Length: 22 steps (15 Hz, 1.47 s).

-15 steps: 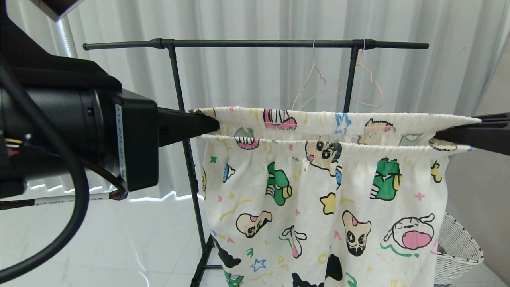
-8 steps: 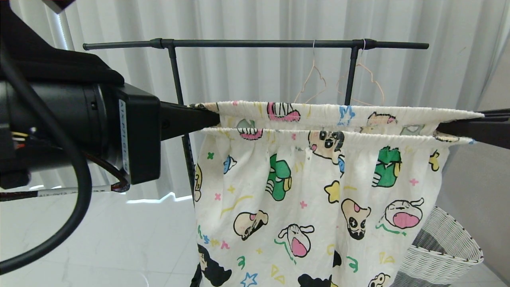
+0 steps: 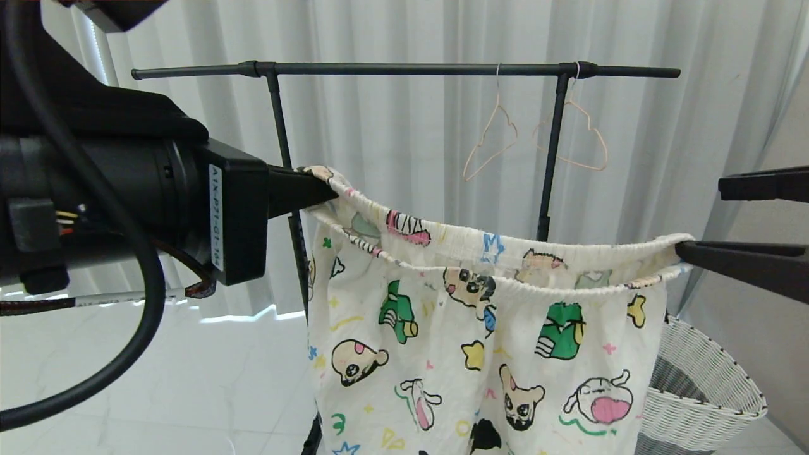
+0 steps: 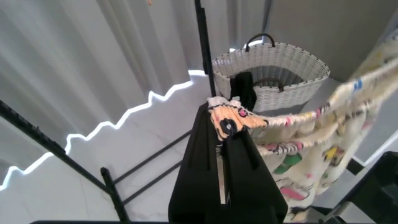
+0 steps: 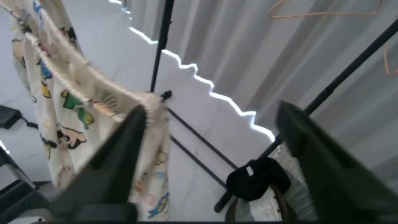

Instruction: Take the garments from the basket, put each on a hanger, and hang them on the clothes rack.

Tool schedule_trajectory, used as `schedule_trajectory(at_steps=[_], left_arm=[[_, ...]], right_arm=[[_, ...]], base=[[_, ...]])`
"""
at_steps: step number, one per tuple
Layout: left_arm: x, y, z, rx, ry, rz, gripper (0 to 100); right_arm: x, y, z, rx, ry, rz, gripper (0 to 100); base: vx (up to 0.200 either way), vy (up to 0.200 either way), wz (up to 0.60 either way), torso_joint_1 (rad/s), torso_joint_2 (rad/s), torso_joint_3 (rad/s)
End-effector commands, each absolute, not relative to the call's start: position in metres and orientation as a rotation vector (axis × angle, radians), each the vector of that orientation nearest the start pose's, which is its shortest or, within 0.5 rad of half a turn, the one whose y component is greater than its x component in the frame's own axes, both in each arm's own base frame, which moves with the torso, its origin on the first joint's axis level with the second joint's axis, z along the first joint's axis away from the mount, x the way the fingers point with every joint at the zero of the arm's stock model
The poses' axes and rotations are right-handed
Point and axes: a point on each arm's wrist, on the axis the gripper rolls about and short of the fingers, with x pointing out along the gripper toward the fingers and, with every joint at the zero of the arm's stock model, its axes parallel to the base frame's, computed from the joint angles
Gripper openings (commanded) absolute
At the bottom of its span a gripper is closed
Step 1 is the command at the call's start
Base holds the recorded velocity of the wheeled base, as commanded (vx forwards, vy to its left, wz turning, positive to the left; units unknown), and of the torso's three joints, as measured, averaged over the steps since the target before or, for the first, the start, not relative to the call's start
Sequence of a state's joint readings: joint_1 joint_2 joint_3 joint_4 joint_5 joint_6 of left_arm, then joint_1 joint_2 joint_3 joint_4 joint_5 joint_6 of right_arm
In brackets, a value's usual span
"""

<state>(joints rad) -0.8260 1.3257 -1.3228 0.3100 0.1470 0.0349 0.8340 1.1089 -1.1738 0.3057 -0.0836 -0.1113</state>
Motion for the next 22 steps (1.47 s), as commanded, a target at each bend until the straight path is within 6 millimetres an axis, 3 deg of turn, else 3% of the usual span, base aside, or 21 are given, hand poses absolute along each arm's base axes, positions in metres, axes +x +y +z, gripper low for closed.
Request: schedule_trajectory(at_steps=[1, 6, 10, 11, 13, 15, 20, 22], left_arm=[[0.144, -0.143, 0.332, 0.205, 0.278, -0.648, 0], [0.16, -0.138, 0.32, 0.27, 0.312, -0.525, 0], [0.156, -0.13, 0.311, 0.285, 0.333, -0.473, 0], [0.155, -0.118, 0.305, 0.286, 0.353, -0.433, 0], [0.15, -0.101, 0.294, 0.287, 0.381, -0.37, 0], [0.144, -0.087, 0.283, 0.289, 0.409, -0.327, 0], [0.128, -0.07, 0.264, 0.293, 0.443, -0.289, 0], [0.126, -0.069, 0.264, 0.292, 0.441, -0.285, 0]], right_arm=[[0.086, 0.093, 0.331, -0.206, 0.166, 0.772, 100], [0.079, 0.085, 0.335, -0.174, 0.139, 0.808, 100], [0.089, 0.066, 0.327, -0.173, 0.171, 0.611, 100], [0.096, 0.052, 0.317, -0.217, 0.235, 0.442, 100], [0.099, 0.041, 0.313, -0.334, 0.262, 0.301, 100], [0.099, 0.035, 0.296, -0.371, 0.321, 0.192, 100], [0.075, 0.023, 0.261, -0.478, 0.368, 0.164, 100], [0.071, 0.02, 0.258, -0.445, 0.368, 0.158, 100]], base=[[0.0, 0.0, 0.0, 0.0, 0.0, 0.0], [0.0, 0.0, 0.0, 0.0, 0.0, 0.0], [0.0, 0.0, 0.0, 0.0, 0.0, 0.0], [0.0, 0.0, 0.0, 0.0, 0.0, 0.0], [0.0, 0.0, 0.0, 0.0, 0.0, 0.0], [0.0, 0.0, 0.0, 0.0, 0.0, 0.0], [0.0, 0.0, 0.0, 0.0, 0.0, 0.0], [0.0, 0.0, 0.0, 0.0, 0.0, 0.0]])
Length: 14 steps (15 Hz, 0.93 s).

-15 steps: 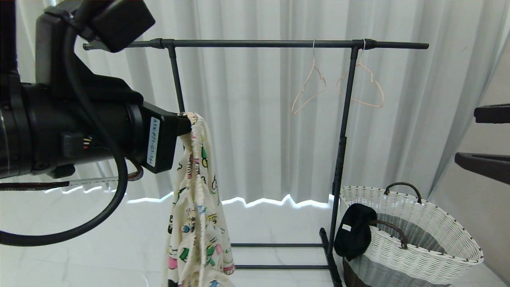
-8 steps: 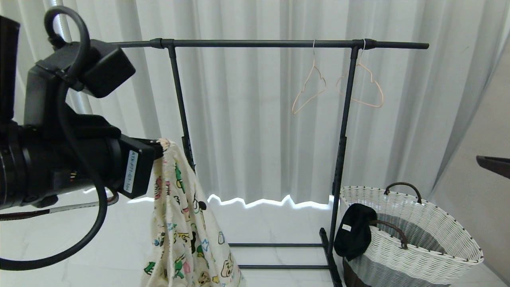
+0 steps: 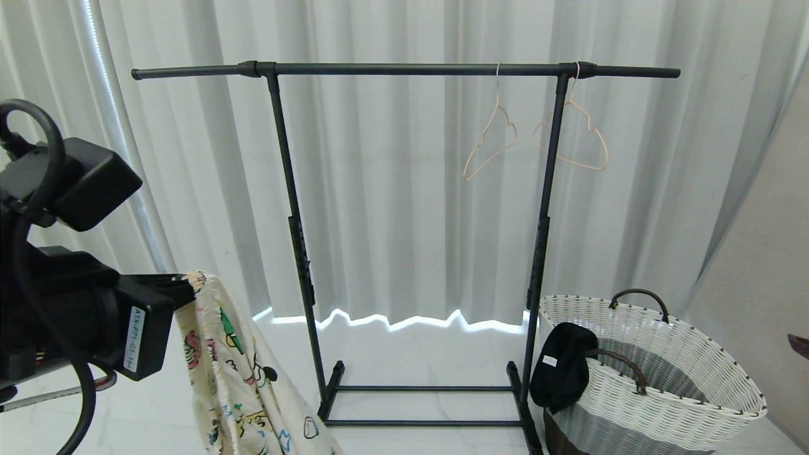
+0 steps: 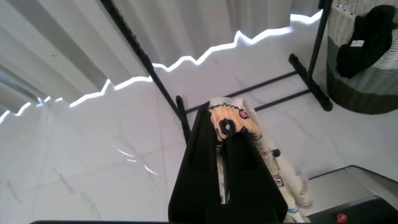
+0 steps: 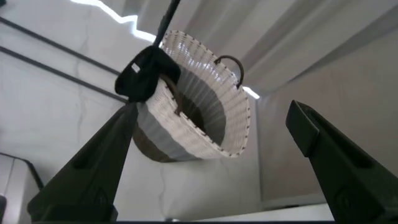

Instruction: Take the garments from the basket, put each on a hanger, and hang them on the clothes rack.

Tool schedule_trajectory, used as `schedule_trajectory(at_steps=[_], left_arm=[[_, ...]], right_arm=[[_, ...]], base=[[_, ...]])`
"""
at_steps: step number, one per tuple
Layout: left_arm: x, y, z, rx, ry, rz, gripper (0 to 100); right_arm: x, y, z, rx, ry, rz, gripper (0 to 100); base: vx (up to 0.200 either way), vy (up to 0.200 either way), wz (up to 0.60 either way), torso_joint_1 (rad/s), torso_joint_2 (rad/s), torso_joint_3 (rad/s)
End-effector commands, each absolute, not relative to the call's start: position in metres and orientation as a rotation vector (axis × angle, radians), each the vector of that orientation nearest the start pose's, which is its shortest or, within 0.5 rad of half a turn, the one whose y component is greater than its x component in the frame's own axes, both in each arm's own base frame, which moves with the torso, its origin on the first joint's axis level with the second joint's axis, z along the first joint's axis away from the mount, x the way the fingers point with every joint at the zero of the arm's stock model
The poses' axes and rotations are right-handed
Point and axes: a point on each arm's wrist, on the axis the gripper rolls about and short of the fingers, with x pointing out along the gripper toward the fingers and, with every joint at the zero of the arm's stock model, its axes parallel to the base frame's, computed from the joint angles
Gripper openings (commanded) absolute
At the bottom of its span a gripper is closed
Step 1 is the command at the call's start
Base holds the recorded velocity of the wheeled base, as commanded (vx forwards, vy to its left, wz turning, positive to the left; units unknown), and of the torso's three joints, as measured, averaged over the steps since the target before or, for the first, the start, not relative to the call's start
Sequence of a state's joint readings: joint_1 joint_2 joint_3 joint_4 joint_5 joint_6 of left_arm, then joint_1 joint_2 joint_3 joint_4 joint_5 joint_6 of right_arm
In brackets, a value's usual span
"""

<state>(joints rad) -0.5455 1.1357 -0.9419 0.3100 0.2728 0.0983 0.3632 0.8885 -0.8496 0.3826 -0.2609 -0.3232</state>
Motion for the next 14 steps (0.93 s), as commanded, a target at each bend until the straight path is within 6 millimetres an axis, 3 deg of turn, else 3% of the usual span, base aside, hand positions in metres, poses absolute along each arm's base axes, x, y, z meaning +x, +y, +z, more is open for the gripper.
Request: schedule_trajectory(at_steps=[1, 4, 6, 11, 14], left_arm=[[0.126, -0.069, 0.264, 0.292, 0.442, -0.287, 0], [0.124, -0.068, 0.265, 0.29, 0.433, -0.287, 0], [0.122, -0.067, 0.261, 0.292, 0.442, -0.287, 0], [0.112, -0.06, 0.265, 0.319, 0.401, -0.263, 0], [0.113, -0.056, 0.265, 0.337, 0.398, -0.244, 0]], right_arm=[[0.072, 0.021, 0.259, -0.378, 0.372, 0.148, 100], [0.076, 0.023, 0.259, -0.239, 0.391, 0.169, 100], [0.081, 0.025, 0.258, -0.236, 0.409, 0.165, 100], [0.128, 0.024, 0.26, -0.187, 0.381, 0.083, 100], [0.139, 0.023, 0.261, -0.181, 0.368, 0.054, 100]], base=[[0.0, 0.0, 0.0, 0.0, 0.0, 0.0], [0.0, 0.0, 0.0, 0.0, 0.0, 0.0], [0.0, 0.0, 0.0, 0.061, -0.21, -0.178], [0.0, 0.0, 0.0, 0.16, -0.44, -0.272], [0.0, 0.0, 0.0, 0.185, -0.47, -0.282]])
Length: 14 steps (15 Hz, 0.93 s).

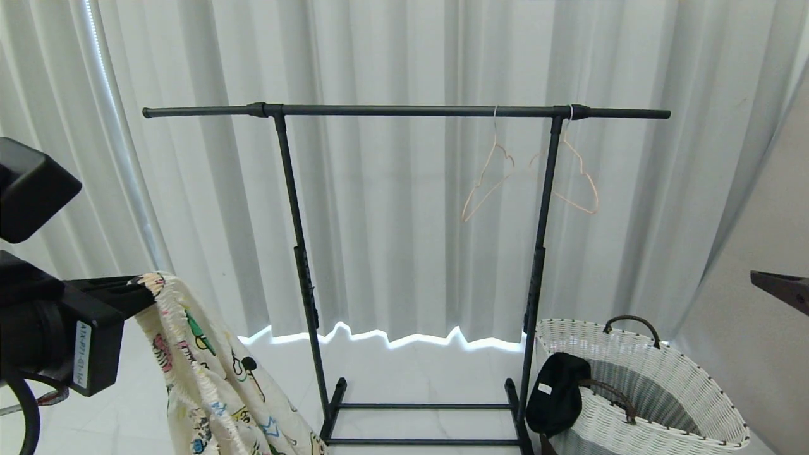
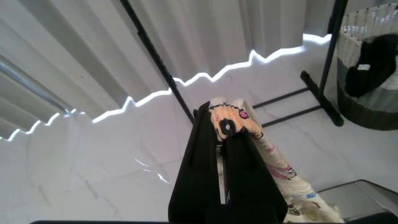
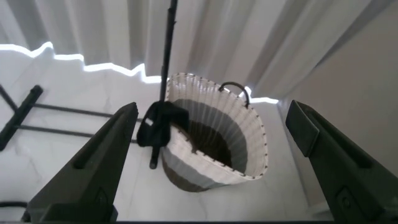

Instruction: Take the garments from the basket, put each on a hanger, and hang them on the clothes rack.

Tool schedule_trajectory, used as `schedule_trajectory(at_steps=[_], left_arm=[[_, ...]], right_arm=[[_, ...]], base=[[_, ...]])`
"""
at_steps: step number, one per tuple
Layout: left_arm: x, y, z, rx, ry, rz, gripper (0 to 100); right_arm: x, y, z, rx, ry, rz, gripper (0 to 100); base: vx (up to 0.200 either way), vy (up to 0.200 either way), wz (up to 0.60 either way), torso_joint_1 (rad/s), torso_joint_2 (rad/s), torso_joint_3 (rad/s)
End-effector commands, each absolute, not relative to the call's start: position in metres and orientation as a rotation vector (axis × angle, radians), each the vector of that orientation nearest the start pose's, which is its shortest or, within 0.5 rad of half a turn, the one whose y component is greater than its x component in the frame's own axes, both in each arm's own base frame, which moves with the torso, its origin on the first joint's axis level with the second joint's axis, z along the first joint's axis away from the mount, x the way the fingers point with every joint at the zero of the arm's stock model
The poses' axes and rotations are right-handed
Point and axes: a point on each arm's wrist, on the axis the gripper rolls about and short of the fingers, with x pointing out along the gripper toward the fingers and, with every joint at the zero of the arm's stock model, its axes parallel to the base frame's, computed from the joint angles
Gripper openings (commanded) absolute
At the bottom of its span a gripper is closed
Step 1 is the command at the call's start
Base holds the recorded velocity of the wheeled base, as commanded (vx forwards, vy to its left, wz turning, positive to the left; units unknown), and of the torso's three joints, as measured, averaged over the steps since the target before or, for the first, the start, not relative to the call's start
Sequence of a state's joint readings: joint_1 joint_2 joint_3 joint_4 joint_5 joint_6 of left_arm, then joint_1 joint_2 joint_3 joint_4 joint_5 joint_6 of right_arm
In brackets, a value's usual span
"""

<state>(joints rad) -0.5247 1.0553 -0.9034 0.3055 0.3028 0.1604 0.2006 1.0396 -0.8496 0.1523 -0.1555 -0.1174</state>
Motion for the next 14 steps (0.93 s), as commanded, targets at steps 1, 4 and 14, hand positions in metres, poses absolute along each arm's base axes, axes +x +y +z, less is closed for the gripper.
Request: schedule_trajectory(at_steps=[1, 4, 14], left_arm=[[0.1126, -0.0563, 0.2662, 0.348, 0.392, -0.247, 0], [0.1154, -0.0579, 0.2696, 0.346, 0.352, -0.247, 0], [0.1138, -0.057, 0.2691, 0.43, 0.33, -0.262, 0]], right_arm=[[0.1397, 0.0216, 0.2628, -0.18, 0.365, 0.045, 100], [0.1406, 0.0191, 0.2651, -0.174, 0.348, 0.025, 100], [0.1387, 0.0187, 0.2699, -0.171, 0.307, 0.017, 100]], base=[[0.0, 0.0, 0.0, 0.188, -0.47, -0.276], [0.0, 0.0, 0.0, 0.196, -0.48, -0.277], [0.0, 0.0, 0.0, 0.234, -0.51, -0.283]])
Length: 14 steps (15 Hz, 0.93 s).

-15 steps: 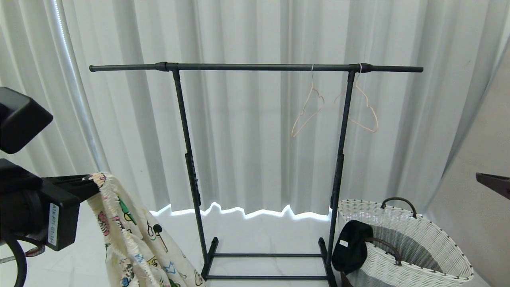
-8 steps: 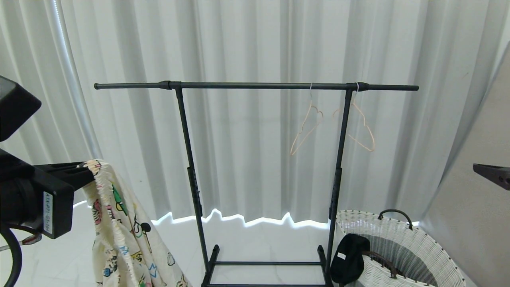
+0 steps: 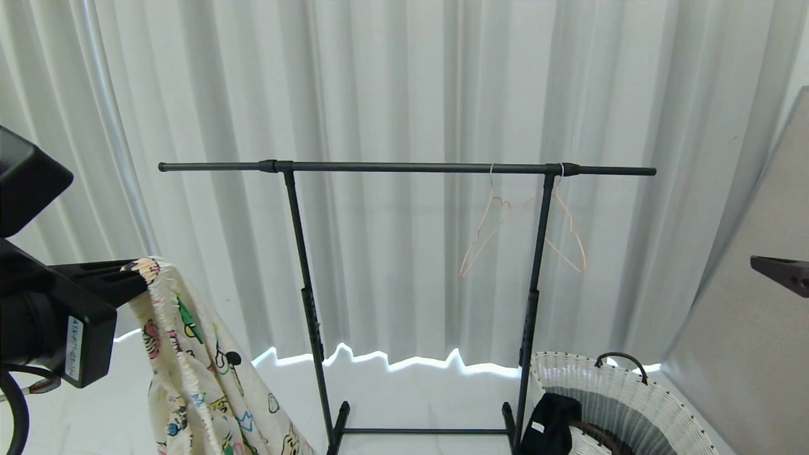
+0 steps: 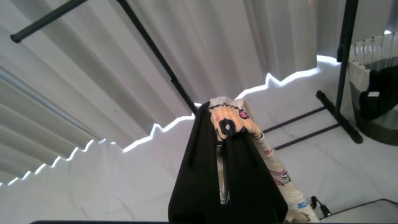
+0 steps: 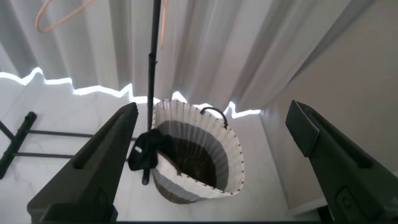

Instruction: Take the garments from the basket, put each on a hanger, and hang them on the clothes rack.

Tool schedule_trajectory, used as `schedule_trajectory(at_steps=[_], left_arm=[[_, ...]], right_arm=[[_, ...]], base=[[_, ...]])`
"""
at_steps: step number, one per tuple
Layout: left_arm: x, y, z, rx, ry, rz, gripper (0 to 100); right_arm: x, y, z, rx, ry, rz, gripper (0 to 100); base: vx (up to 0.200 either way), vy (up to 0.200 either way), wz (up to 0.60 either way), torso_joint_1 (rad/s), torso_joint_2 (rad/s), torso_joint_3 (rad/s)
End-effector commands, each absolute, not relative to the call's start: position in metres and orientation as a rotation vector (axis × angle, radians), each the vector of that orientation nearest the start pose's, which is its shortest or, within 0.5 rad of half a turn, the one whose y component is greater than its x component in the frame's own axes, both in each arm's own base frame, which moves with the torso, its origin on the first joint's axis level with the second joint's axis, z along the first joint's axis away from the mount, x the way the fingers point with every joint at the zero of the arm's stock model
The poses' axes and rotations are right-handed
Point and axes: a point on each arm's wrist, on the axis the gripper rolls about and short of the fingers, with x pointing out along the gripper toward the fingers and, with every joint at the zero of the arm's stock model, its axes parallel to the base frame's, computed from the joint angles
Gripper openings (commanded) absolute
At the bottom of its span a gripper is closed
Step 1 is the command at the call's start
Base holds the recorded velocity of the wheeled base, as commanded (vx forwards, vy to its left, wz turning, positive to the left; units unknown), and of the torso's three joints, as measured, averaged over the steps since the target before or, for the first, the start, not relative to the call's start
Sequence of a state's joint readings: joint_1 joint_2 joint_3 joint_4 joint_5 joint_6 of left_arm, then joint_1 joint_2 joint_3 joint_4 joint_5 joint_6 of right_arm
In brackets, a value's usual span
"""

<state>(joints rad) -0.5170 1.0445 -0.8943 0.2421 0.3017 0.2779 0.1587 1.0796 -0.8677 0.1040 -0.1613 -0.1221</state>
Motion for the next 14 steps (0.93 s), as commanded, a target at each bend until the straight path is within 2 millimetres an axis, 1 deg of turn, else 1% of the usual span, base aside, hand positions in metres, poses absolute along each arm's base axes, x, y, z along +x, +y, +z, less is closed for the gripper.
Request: schedule_trajectory(at_steps=[1, 3, 10, 14], left_arm=[[0.1138, -0.057, 0.2691, 0.43, 0.33, -0.262, 0], [0.1141, -0.0556, 0.2692, 0.423, 0.332, -0.252, 0], [0.1105, -0.0526, 0.2709, 0.419, 0.319, -0.243, 0], [0.1109, -0.0528, 0.2707, 0.422, 0.32, -0.244, 0]], right_arm=[[0.1367, 0.0184, 0.2705, -0.172, 0.301, 0.019, 100], [0.1355, 0.0182, 0.2722, -0.175, 0.292, 0.02, 100], [0.1355, 0.0185, 0.2726, -0.173, 0.29, 0.031, 100], [0.1395, 0.0195, 0.2699, -0.17, 0.307, 0.058, 100]], base=[[0.0, 0.0, 0.0, 0.261, -0.55, -0.3], [0.0, 0.0, 0.0, 0.129, -0.28, -0.154], [0.2, 0.0, 0.0, 0.024, -0.03, -0.016], [0.2, 0.0, 0.0, 0.004, 0.0, 0.001]])
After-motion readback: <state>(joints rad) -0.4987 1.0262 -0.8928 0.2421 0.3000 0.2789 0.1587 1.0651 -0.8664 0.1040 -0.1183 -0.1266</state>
